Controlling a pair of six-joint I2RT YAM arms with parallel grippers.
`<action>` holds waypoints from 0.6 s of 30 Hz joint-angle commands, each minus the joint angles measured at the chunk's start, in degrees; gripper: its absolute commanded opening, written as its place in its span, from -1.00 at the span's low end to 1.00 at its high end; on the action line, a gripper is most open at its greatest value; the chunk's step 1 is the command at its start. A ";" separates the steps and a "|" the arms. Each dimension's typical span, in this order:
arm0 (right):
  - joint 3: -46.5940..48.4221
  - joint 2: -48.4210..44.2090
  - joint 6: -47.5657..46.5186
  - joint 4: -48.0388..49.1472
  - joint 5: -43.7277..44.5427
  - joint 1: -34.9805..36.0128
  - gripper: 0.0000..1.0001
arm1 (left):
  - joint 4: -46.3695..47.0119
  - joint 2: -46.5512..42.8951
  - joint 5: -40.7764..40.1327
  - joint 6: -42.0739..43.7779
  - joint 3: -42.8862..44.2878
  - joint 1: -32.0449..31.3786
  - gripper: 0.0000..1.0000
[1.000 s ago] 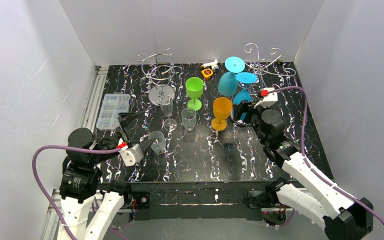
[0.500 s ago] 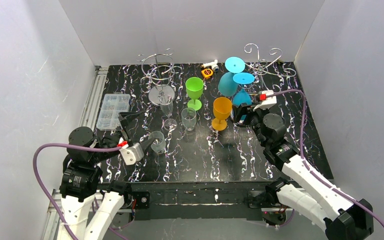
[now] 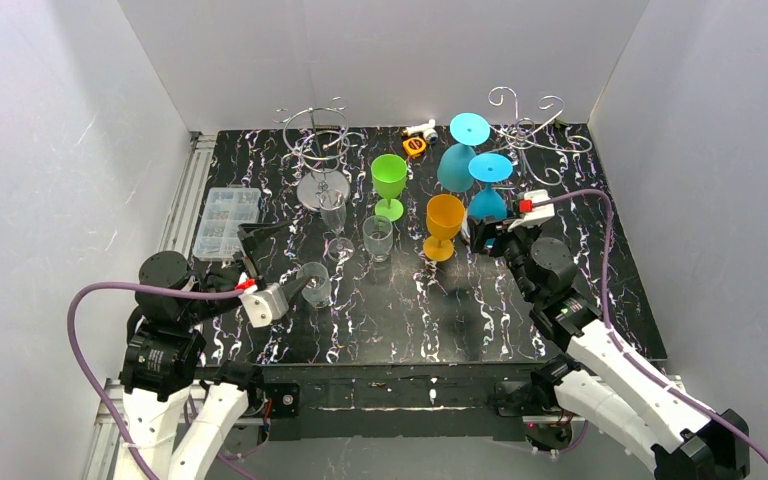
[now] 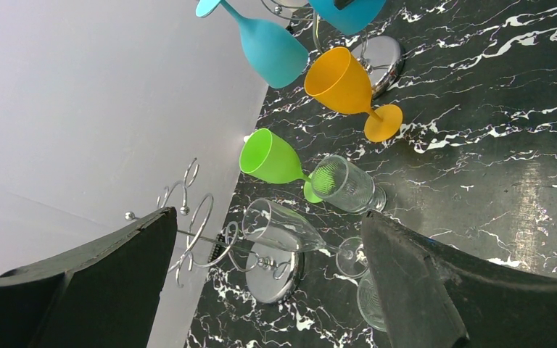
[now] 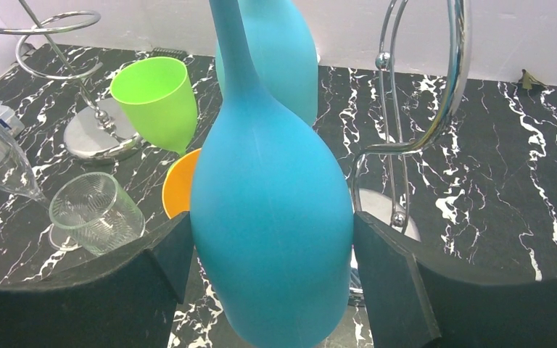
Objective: Place the wine glass upside down on the wine glass rack
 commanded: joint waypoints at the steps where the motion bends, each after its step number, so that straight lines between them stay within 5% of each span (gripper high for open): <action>1: -1.05 -2.20 0.98 2.80 2.06 0.29 -0.35 | 0.55 0.66 1.06 -0.65 -0.36 -0.19 0.97; 7: -2.12 -3.07 2.70 3.04 4.07 0.30 -0.28 | 0.55 0.85 0.99 -0.75 -0.37 -0.19 0.97; 15: -2.59 -3.12 6.60 -0.11 5.96 0.30 0.95 | 0.55 0.69 0.73 -0.97 -0.25 -0.19 0.97; 18: -0.99 -4.15 6.37 -3.09 6.03 0.30 0.97 | 0.47 0.58 0.71 -1.12 -0.10 -0.19 0.97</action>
